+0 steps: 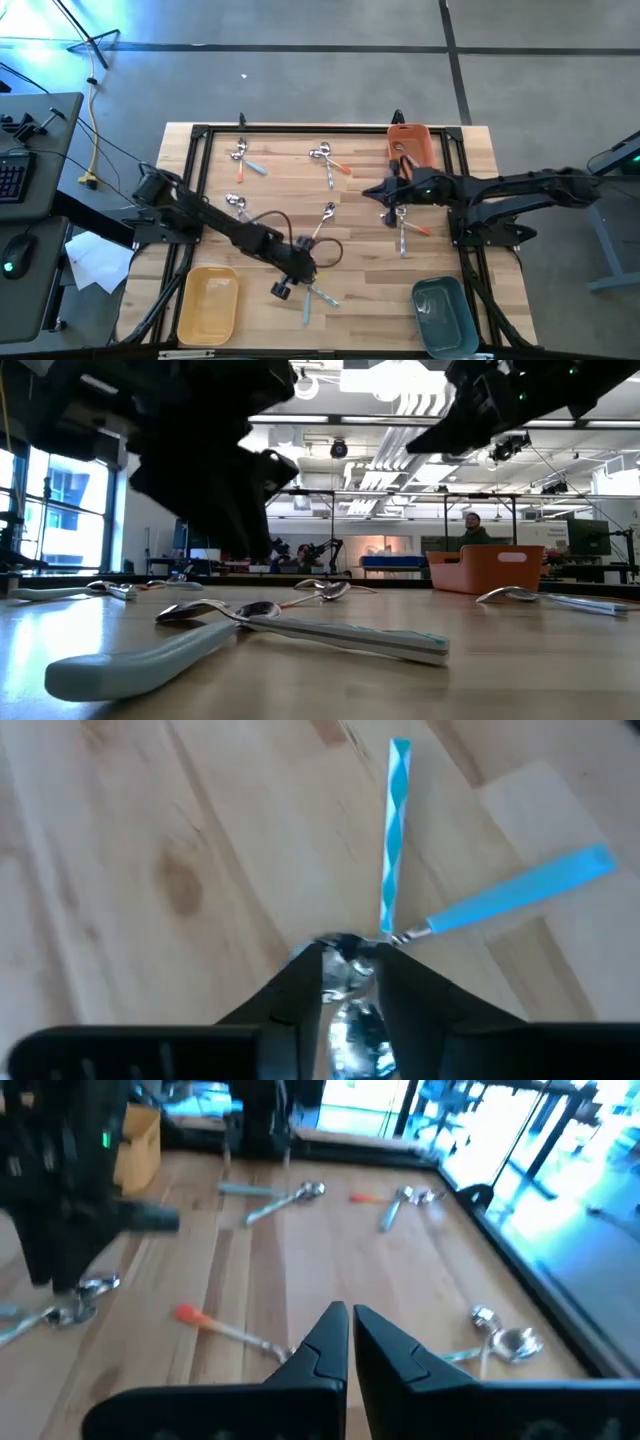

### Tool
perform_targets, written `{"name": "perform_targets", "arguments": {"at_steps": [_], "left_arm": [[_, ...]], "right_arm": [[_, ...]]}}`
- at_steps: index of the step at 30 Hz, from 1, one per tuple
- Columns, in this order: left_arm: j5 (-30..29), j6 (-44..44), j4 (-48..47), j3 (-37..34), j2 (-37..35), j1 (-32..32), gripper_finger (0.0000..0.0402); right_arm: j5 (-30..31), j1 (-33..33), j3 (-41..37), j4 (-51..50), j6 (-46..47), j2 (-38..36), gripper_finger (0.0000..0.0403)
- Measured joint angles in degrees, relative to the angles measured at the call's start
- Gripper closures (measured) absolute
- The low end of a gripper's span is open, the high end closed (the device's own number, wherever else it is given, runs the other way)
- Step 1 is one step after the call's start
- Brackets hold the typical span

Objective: Sort silverware by color (type)
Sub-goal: Put the bottom light blue patterned spoon into the yellow bin

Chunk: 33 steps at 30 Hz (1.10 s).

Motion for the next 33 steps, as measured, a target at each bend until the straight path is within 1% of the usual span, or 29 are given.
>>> {"name": "perform_targets", "arguments": {"at_steps": [4,6,8,11,15,22,29,33], "left_arm": [[-0.8,-1.37,-1.92,2.84,3.68,-0.88,0.0282],[-1.56,-1.91,-2.15,4.23,5.04,-1.29,0.0274],[-2.91,-1.99,-4.86,4.71,5.76,-1.76,0.0271],[-4.19,-2.38,-5.54,5.86,6.98,-2.34,0.0273],[-4.44,-2.37,-6.51,6.72,7.4,-3.13,0.0279],[-4.46,-2.32,-11.59,10.25,7.08,-3.34,0.0286],[-3.66,-2.2,-16.06,10.42,7.29,-3.3,0.0286],[-3.67,-2.2,-16.76,10.44,7.29,-3.33,0.0286]], "right_arm": [[0.0,-0.13,0.0,-0.34,-1.66,-3.38,0.0396],[0.03,0.02,0.0,-0.92,-2.2,-4.22,0.0396],[0.02,0.47,0.0,-0.93,-2.61,-4.21,0.0396],[0.0,0.56,0.0,-1.24,-3.44,-3.63,0.0396],[0.03,0.52,0.01,-1.79,-3.72,-2.82,0.0396],[0.03,0.5,0.0,-1.41,-4.35,-2.51,0.0396],[0.03,0.5,0.0,-1.55,-4.34,-2.49,0.0396],[0.03,0.5,0.0,-1.81,-4.33,-2.49,0.0396]]}}
